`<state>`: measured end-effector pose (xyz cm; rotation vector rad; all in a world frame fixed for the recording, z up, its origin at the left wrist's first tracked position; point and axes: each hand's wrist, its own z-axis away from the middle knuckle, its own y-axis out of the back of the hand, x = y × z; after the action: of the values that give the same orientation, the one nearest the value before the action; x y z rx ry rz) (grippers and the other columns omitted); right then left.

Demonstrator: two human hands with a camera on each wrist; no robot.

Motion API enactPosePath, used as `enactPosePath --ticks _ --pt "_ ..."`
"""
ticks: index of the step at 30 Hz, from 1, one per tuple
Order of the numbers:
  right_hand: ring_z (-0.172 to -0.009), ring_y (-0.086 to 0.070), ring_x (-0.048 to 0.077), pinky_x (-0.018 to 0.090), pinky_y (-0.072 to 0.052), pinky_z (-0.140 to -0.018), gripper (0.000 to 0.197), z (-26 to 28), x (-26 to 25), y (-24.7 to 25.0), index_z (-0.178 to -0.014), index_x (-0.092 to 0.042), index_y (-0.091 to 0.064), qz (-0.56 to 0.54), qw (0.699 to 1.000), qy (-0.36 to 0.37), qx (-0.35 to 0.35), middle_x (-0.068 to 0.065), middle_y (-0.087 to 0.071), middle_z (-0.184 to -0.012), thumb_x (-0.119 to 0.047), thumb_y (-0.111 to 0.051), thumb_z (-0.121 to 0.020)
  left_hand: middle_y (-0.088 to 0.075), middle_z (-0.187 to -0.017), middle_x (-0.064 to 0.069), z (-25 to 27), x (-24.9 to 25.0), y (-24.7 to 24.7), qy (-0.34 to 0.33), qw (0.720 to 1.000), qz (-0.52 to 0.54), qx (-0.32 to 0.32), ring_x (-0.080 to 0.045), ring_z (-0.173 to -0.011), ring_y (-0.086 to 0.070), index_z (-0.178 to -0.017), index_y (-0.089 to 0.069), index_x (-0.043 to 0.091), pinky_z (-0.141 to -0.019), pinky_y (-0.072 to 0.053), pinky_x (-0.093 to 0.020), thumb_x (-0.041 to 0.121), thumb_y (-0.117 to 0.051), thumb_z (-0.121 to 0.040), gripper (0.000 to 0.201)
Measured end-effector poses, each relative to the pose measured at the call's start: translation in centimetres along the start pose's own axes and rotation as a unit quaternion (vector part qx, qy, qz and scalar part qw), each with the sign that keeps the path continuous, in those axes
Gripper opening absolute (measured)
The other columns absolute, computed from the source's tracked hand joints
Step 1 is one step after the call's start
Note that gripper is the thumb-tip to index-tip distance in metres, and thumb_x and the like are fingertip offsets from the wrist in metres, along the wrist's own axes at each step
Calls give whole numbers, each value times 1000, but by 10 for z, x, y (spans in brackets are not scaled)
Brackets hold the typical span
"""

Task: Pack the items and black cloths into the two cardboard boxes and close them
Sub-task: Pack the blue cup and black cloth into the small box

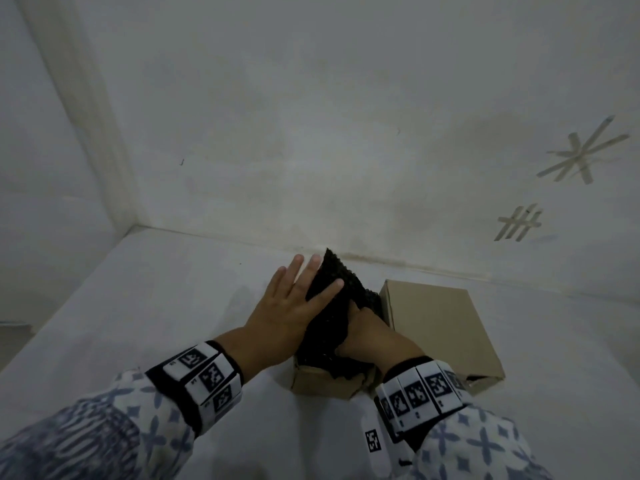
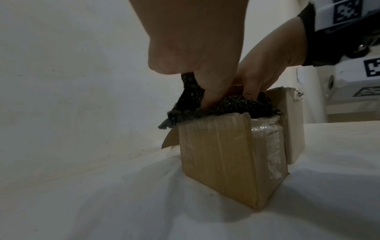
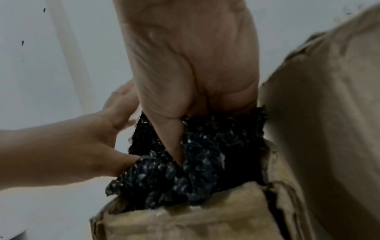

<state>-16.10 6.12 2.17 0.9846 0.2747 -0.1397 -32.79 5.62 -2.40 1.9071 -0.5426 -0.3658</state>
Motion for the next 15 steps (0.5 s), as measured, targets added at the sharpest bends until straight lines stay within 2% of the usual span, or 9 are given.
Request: enactPosePath --ticks 2,4,5,7,8,9,10,12,15 --pt "-121 -48 31 33 -42 -103 58 1 -5 2 -141 -5 -32 50 999 13 -11 18 -48 -136 -22 -54 -91 -25 -155 -17 -4 3 4 -19 991 -56 -118 -39 -144 -19 -140 -42 18 -113 -14 -55 28 -55 -81 61" --pt "-117 -53 30 32 -45 -98 39 1 -7 3 -128 -3 -50 49 999 0 -7 18 -54 -129 -18 -53 -92 -24 -156 -13 -8 0 4 -31 967 -89 -235 -33 -148 -7 -138 -46 13 -115 7 -54 32 -53 -88 53" --pt "-116 -53 30 32 -46 -97 37 -3 -5 3 -124 -3 -53 41 999 -15 18 18 -54 -128 -17 -54 -90 -33 -152 -12 -8 -1 5 -40 963 -74 -255 -31 -147 -11 -132 -52 11 -116 6 -55 34 -53 -88 49" --pt "-117 -48 32 35 -43 -101 35 -9 -2 3 -120 -6 -54 40 995 -22 87 18 -47 -130 -19 -55 -87 -63 -121 -9 -7 3 14 -49 960 -63 -268 -28 -131 -46 -100 -71 14 -115 -19 -53 41 -69 -73 38" --pt "-119 -44 33 36 -40 -102 37 -10 0 2 -121 -8 -53 46 994 -30 93 17 -42 -132 -22 -55 -87 -71 -98 -2 -8 3 13 -48 961 -65 -263 -24 -111 -62 -80 -74 19 -110 -33 -49 43 -77 -59 32" --pt "-120 -41 33 36 -38 -103 40 -11 1 0 -123 -9 -51 54 994 -35 85 17 -39 -133 -24 -55 -87 -71 -83 3 -10 4 10 -50 971 -67 -224 -19 -95 -68 -70 -72 22 -107 -37 -43 42 -80 -53 27" --pt "-122 -39 34 36 -36 -103 44 -12 2 -4 -127 -10 -47 61 995 -39 64 17 -38 -136 -26 -54 -87 -70 -82 2 -13 4 7 -39 970 -44 -235 -19 -92 -66 -74 -70 20 -111 -31 -42 36 -77 -59 22" --pt "-127 -37 35 38 -34 -106 56 -19 0 -14 -138 -10 -35 72 996 -29 38 18 -35 -142 -27 -51 -87 -66 -97 -7 -15 8 -1 -11 967 10 -254 -26 -100 -59 -103 -60 12 -117 -15 -45 23 -61 -80 26" --pt "-133 -33 37 44 -33 -112 79 -25 -8 -27 -149 -12 -6 17 1000 -25 0 19 -24 -150 -27 -54 -88 -59 -113 -10 -19 13 -6 2 969 18 -245 -28 -106 -55 -128 -40 10 -118 -11 -48 28 -59 -81 54"
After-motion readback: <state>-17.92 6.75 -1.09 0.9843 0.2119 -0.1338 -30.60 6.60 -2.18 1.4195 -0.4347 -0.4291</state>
